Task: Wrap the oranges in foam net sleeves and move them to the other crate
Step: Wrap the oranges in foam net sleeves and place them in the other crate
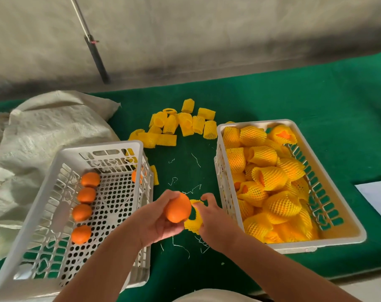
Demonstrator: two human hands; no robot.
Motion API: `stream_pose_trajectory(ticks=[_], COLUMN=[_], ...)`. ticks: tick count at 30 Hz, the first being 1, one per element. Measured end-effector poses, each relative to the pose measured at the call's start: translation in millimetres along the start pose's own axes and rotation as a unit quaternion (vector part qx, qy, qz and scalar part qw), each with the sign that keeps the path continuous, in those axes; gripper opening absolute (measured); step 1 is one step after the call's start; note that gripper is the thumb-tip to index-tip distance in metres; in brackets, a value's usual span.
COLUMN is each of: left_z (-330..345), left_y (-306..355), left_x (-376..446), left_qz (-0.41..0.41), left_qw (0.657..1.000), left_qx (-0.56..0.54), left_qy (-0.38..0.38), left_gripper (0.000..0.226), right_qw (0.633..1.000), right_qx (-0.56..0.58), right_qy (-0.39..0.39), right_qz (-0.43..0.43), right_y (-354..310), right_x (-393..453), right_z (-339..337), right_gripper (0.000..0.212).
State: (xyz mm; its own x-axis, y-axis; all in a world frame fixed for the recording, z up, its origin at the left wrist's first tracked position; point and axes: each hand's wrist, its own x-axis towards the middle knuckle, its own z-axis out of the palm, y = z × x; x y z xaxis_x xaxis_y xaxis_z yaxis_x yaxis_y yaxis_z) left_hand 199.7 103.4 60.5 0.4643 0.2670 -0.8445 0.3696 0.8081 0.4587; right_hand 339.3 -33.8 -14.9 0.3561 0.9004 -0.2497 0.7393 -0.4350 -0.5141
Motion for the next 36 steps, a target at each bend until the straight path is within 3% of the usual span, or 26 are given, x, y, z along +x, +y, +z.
stream_pose_trajectory(ticks=[3, 6, 10, 13, 19, 22, 27, 29, 31, 36], left_z=[6.4, 11.2, 13.3, 15.3, 7.6, 4.3, 9.3, 9.9, 8.1, -2.7], left_y=[-7.0, -22.9, -36.2, -39.2, -29.3, -32.6, -35.8, -35.7, -35.4, -39.2], left_x=[3.7, 9.1, 8.2, 7.4, 3.5, 0.5, -4.8, -5.0, -5.3, -7.5], left_qz=[0.032, 0.098, 0.223, 0.279, 0.239, 0.298, 0.361, 0.372, 0.376, 0.434], left_qw=[0.997, 0.983, 0.913, 0.862, 0.889, 0.841, 0.714, 0.678, 0.667, 0.687], left_qx=[-0.038, 0.109, 0.293, 0.371, 0.366, 0.414, 0.528, 0.557, 0.568, 0.507], left_qy=[0.060, 0.108, 0.176, 0.203, 0.137, 0.181, 0.287, 0.302, 0.301, 0.288], left_gripper=[0.061, 0.054, 0.062, 0.064, 0.066, 0.062, 0.060, 0.063, 0.058, 0.039], right_qw=[1.000, 0.998, 0.996, 0.995, 0.993, 0.991, 0.983, 0.981, 0.980, 0.976], right_qx=[0.027, 0.061, 0.078, 0.080, 0.087, 0.093, 0.110, 0.114, 0.112, 0.095], right_qy=[-0.002, 0.008, 0.031, 0.050, 0.073, 0.090, 0.126, 0.138, 0.142, 0.122], right_qz=[-0.004, -0.002, -0.005, -0.027, -0.043, -0.044, -0.071, -0.080, -0.086, -0.156], right_y=[-6.2, -13.3, -18.6, -22.5, -28.0, -31.2, -48.4, -55.0, -57.4, -57.1], right_x=[-1.5, 0.2, 2.6, -1.9, -8.8, -12.3, -24.0, -27.8, -29.2, -37.0], right_z=[3.6, 0.5, -8.5, -8.2, -9.2, -11.4, -8.1, -5.6, -5.6, -15.3], right_gripper=[0.062, 0.065, 0.072, 0.073, 0.073, 0.073, 0.071, 0.065, 0.059, 0.055])
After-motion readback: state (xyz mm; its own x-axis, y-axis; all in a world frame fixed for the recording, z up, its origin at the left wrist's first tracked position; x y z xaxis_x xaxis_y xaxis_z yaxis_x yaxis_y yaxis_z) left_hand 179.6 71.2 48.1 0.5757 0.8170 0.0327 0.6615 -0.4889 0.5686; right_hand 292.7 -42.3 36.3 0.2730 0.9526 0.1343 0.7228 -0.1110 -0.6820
